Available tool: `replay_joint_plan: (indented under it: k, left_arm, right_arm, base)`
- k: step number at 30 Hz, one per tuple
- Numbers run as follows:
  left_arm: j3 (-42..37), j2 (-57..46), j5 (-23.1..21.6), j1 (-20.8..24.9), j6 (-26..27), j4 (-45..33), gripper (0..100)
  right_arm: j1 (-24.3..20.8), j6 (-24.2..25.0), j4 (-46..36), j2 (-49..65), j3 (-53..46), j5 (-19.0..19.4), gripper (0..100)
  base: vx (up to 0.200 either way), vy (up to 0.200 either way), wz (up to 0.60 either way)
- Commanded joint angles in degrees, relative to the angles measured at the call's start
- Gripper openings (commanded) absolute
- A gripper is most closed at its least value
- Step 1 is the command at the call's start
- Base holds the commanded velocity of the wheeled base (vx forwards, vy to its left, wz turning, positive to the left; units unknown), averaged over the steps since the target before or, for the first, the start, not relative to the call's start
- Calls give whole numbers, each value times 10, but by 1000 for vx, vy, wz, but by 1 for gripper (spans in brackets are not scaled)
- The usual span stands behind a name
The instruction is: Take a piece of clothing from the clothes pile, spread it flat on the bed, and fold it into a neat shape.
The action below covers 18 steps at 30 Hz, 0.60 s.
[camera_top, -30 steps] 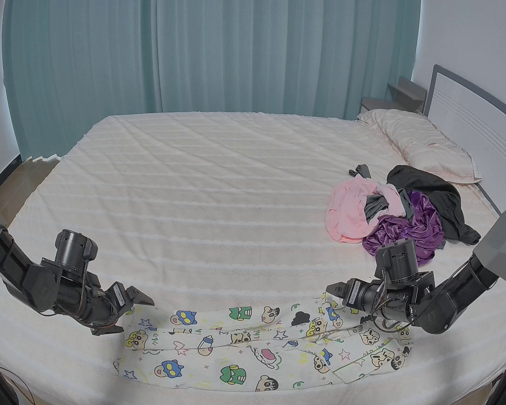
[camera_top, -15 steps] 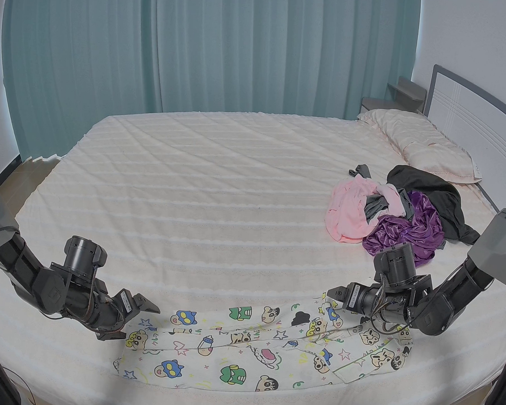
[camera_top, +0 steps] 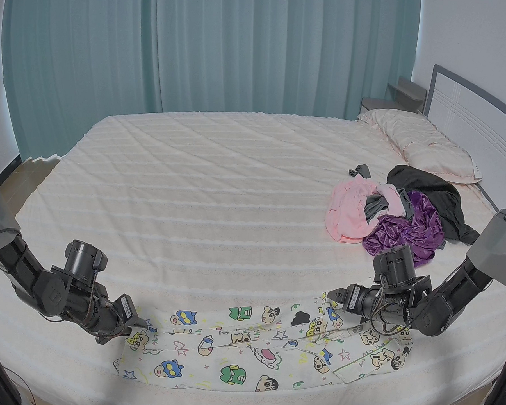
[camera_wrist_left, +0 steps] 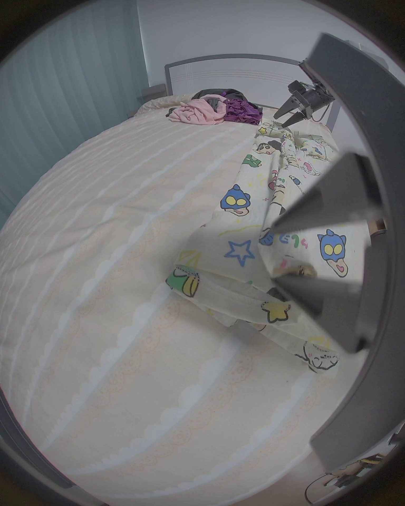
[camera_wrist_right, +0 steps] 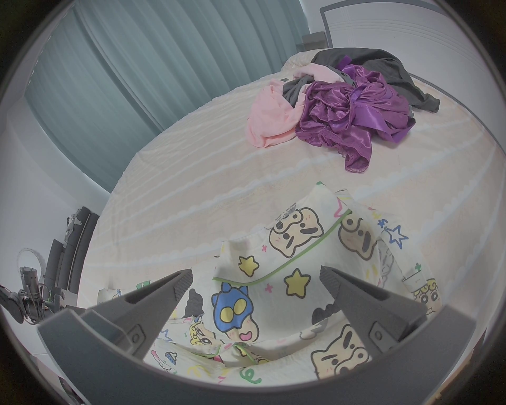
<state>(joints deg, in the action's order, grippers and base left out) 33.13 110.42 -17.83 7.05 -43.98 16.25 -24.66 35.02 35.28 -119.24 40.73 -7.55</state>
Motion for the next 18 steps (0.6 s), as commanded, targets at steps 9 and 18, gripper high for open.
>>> replay_joint_plan:
  k: [9,18]
  left_arm:
    - [-4,-6,2,-4,-2,-4,0]
    - [-3,-62,2,-4,-5,-3,0]
  right_arm:
    - [9,-65,-7,-19,17,-7,100]
    - [12,-91,-12,-67,41,-45,100]
  base:
    - [0,0,0]
    - [0,0,0]
